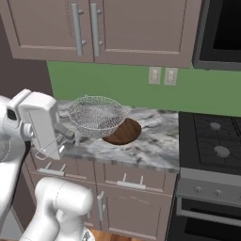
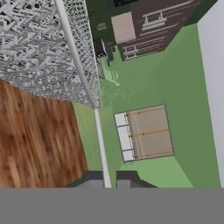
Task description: Open the cabinet and setup a tea strainer by placing it in the bowl upright.
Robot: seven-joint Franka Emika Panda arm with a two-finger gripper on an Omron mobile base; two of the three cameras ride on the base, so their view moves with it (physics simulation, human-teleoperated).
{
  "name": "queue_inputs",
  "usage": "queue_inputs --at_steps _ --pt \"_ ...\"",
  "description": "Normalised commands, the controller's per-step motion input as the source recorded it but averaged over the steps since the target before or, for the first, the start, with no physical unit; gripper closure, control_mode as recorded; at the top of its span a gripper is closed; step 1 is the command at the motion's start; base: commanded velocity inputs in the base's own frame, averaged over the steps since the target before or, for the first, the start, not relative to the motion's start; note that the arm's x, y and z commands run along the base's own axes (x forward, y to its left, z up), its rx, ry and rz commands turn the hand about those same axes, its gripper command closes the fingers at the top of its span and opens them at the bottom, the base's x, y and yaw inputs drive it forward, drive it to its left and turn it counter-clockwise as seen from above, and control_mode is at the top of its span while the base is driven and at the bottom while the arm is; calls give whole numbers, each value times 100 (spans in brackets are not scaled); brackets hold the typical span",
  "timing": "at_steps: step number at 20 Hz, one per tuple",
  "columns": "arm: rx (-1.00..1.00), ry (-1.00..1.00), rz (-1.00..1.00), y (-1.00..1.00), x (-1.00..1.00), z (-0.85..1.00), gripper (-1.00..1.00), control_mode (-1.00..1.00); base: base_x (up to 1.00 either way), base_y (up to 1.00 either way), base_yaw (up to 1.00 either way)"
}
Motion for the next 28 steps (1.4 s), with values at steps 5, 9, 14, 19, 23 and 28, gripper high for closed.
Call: queue_inputs --at_steps 5,9,14,19,23,28 --pt "11 0 -1 0 23 -25 100 -100 0 0 0" --pt "5 0 4 0 28 -24 100 -100 0 0 0" --pt "1 1 3 13 27 -37 100 -100 0 0 0" --pt "0 20 0 20 50 -52 100 -100 0 0 0" --pt "0 2 0 18 43 -16 100 -100 0 0 0" --pt "0 0 0 18 52 -4 100 -100 0 0 0"
